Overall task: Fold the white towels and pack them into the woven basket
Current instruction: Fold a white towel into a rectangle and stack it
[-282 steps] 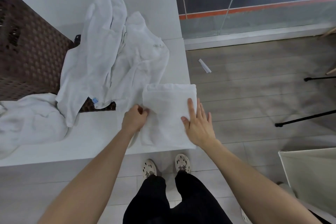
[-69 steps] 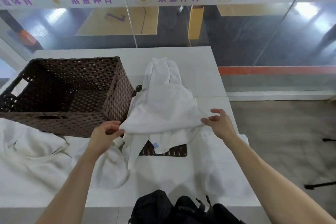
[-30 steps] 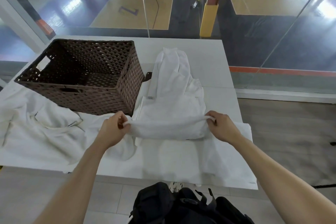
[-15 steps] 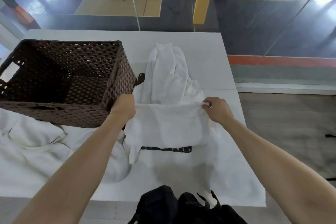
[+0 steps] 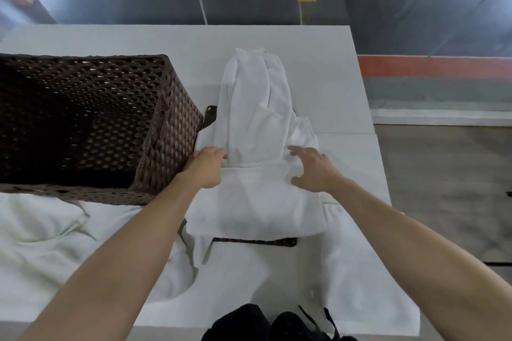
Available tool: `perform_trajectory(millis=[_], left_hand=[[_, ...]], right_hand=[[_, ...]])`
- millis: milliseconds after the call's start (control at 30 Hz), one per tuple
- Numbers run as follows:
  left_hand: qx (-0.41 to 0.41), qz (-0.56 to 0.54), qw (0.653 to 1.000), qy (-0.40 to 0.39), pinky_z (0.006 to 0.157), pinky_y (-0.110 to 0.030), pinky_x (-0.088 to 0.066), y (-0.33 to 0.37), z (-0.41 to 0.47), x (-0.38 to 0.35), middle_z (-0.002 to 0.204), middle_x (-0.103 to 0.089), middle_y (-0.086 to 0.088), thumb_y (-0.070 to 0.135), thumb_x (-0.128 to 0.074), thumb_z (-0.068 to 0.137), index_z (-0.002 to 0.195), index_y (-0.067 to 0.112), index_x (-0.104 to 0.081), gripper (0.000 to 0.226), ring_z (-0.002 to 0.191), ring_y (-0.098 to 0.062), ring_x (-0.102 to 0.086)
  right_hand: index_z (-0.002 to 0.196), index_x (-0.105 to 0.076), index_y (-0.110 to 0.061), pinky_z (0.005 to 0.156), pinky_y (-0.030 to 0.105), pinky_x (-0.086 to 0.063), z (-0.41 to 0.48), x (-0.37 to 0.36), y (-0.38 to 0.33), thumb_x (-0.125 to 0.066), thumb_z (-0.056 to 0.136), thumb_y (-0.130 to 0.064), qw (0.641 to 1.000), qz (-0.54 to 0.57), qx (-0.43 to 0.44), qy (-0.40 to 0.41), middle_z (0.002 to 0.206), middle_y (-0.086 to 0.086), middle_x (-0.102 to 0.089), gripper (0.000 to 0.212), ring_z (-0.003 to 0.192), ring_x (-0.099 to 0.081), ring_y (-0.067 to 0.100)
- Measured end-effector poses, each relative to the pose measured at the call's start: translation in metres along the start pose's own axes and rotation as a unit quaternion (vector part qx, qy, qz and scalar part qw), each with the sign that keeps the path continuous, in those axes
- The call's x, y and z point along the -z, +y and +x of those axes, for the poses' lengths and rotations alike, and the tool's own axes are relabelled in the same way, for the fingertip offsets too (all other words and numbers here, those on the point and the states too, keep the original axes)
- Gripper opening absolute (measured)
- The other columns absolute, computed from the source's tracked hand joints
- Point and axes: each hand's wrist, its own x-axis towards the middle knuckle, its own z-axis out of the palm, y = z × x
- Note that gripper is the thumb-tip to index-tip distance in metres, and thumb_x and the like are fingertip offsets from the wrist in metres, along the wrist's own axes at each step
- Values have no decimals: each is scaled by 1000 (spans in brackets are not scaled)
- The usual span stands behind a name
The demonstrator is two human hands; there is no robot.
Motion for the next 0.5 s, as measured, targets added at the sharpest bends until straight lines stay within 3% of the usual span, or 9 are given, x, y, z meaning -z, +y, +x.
perform_trajectory(millis=[67, 133, 267, 367, 500], left_hand=[[-3, -52, 997, -59, 119, -44, -41, 0, 8, 3, 156, -48, -1, 10, -73, 84, 154, 22, -45, 77, 143, -26, -47], [6, -56, 995, -79, 116, -41, -43, -1, 14, 7, 154, -50, -1, 16, -78, 82, 155, 22, -44, 81, 141, -27, -48], [5, -7, 992, -124, 90, -38, -56, -6, 15, 13, 120, -63, 0, 28, -83, 75, 127, 26, -61, 56, 109, -24, -59], [-16, -6, 989, -145, 75, -34, -57, -4, 4, 24, 107, -66, 2, 29, -80, 76, 114, 29, -69, 39, 94, -20, -64], [-24, -13, 990, -142, 81, -37, -61, -5, -20, 47, 115, -67, 6, 37, -74, 74, 125, 33, -66, 51, 97, -18, -66]], right_hand=[[163, -26, -27, 119, 48, -32, 7, -2, -5, -80, 76, -45, 999, -28, -4, -41, 156, -6, -46, 105, 151, -32, 22], [160, -31, -26, 117, 46, -31, 15, -3, -8, -82, 73, -47, 997, -62, -6, -43, 150, -3, -47, 103, 147, -34, 25], [136, -57, -27, 107, 40, -31, 23, 4, -15, -76, 74, -50, 993, -106, 27, -47, 121, -6, -62, 68, 126, -45, 23], [110, -64, -25, 103, 41, -38, 18, 12, -15, -71, 83, -50, 991, -109, 31, -72, 100, -6, -61, 38, 108, -52, 22], [97, -63, -21, 80, 40, -51, -10, 32, -17, -67, 94, -38, 997, -38, 42, -54, 94, -5, -59, 18, 90, -57, 21]])
